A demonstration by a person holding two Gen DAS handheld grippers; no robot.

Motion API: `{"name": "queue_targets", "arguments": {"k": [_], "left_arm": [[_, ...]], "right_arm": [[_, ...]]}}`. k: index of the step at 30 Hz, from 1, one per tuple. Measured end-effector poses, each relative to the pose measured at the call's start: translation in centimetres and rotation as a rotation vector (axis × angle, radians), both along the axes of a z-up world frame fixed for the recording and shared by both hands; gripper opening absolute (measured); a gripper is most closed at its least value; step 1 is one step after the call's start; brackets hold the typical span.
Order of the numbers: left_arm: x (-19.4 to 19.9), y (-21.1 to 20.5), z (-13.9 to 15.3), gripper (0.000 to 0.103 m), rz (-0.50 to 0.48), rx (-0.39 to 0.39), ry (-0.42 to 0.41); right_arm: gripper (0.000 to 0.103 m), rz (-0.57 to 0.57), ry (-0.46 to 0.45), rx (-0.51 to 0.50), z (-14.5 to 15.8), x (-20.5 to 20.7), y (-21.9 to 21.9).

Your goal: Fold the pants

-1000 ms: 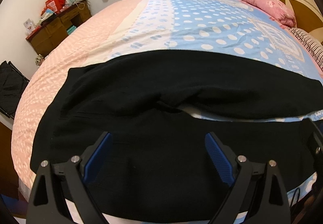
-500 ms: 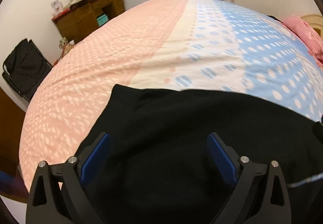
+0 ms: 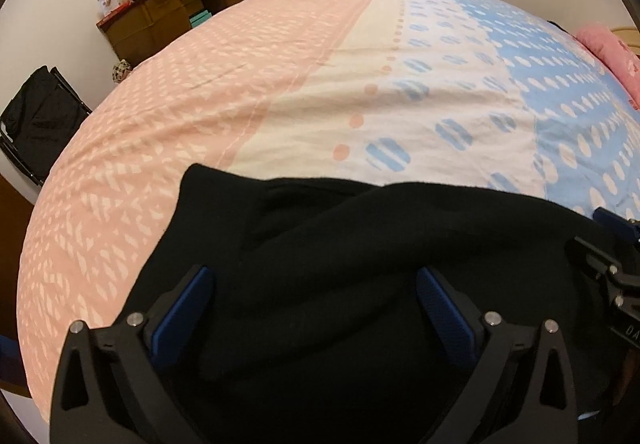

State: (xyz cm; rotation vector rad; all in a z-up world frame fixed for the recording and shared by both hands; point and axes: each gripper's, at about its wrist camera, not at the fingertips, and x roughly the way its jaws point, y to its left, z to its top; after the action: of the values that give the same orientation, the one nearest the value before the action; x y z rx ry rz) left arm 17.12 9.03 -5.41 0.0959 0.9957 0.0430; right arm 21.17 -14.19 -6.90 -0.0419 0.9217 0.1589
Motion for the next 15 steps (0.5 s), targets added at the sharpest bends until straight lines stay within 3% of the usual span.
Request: {"name": "queue_targets", "arguments": {"k": [5, 9, 12, 15], "left_arm": [[-0.4, 0.9, 0.6, 0.103, -0.027, -0.022, 0.012], [-2.2, 4.0, 2.5, 0.103, -0.015, -0.120, -0.005], [-3.1, 5.6, 4.0, 0.103, -0.010, -0.174, -0.020], [-3.4, 6.3, 5.6, 0.103, 0.000, -0.178, -0.049]], "right_arm": [[0.005, 0.013, -0.045, 0.007, 1.5, -1.6, 1.0], [0.005, 0.071, -0.133, 0.042, 4.2, -5.6, 2.5], [0.005, 0.128, -0.148, 0.016, 4.3, -8.5, 4.1], [0.005, 0.160, -0.133, 0.005, 3.2, -11.1, 5.6]]}}
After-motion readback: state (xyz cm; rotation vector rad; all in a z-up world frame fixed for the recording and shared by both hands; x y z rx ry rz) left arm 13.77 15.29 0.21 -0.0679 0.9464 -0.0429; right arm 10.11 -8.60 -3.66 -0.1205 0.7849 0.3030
